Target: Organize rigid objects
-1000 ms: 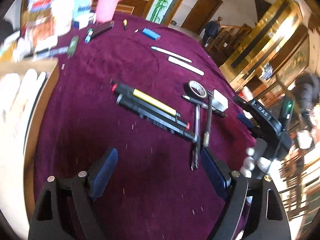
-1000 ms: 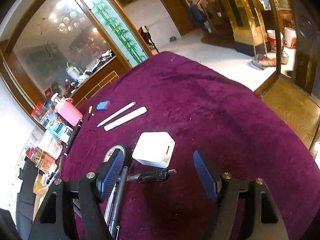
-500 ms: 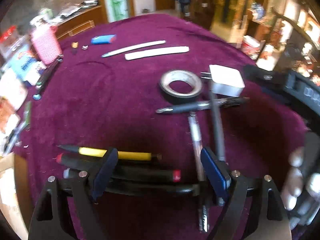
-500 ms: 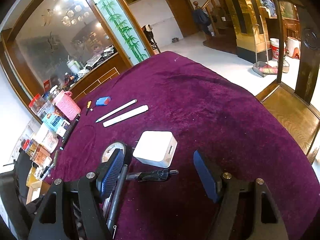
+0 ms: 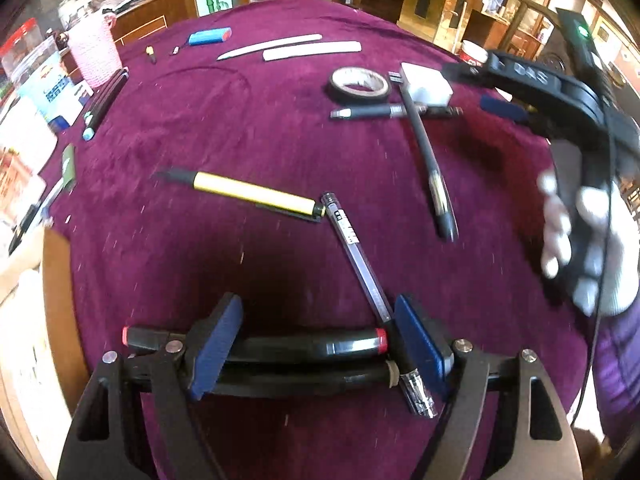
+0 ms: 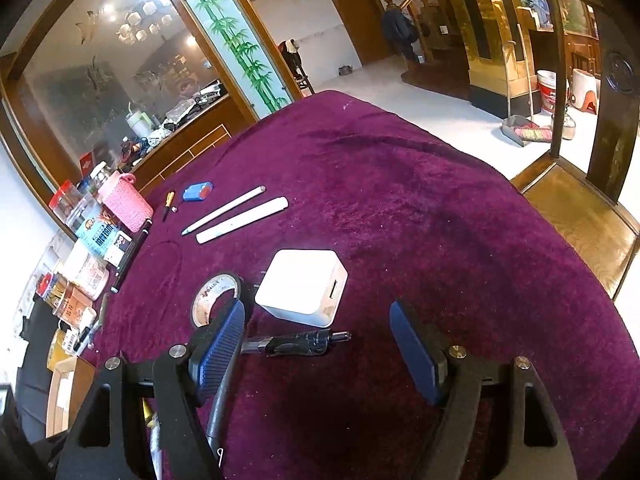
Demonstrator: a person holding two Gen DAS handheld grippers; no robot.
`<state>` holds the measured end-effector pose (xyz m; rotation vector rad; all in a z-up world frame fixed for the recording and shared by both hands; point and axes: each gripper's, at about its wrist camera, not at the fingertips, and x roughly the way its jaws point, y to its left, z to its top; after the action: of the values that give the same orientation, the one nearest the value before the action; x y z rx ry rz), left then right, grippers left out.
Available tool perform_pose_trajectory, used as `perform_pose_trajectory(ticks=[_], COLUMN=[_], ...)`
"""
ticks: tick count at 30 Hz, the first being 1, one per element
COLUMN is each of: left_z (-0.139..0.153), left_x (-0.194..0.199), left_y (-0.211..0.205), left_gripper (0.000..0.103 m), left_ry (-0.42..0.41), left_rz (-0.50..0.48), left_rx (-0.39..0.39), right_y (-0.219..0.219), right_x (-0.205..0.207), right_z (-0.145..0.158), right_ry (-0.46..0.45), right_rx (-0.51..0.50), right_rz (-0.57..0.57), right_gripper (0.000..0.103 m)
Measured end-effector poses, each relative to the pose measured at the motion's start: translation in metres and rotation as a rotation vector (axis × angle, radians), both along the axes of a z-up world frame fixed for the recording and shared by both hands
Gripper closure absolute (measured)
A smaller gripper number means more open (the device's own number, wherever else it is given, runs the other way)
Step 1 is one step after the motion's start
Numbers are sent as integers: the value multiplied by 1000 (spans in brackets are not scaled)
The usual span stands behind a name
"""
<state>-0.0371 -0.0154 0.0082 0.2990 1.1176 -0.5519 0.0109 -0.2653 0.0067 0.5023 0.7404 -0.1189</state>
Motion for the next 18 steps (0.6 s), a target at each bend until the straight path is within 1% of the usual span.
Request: perform_pose_trajectory(ticks=[1,5,7,10,12,15,18], left_z=[3,27,37,42,39,27,16], left_x=[-5,-24,-27,-25,-22,-13,-14], left_y=[4,24,32,45,55,73,82], left_gripper=[29,29,29,29,29,29,29], left_ry=[0,-9,-30,-44,-32,28,53], left_rz=[-6,-17,-4,37,90,197,326], left_rx=[-19,-171,-211,-219,-218,-245,-237], right_y=[0,1,0,-2,-2,-2,-2], right_x=[0,0,1,0,1,1,2], right_z=[0,-1,-2,-4,-4,-4,-6], right_ry=[1,4,10,16,20,22,26], right_rx=[-4,-16,-13,-2,1,0,-2], right_rz=[-1,-2,-2,-6,-8,-6,0], right_gripper=[24,24,24,24,24,24,24])
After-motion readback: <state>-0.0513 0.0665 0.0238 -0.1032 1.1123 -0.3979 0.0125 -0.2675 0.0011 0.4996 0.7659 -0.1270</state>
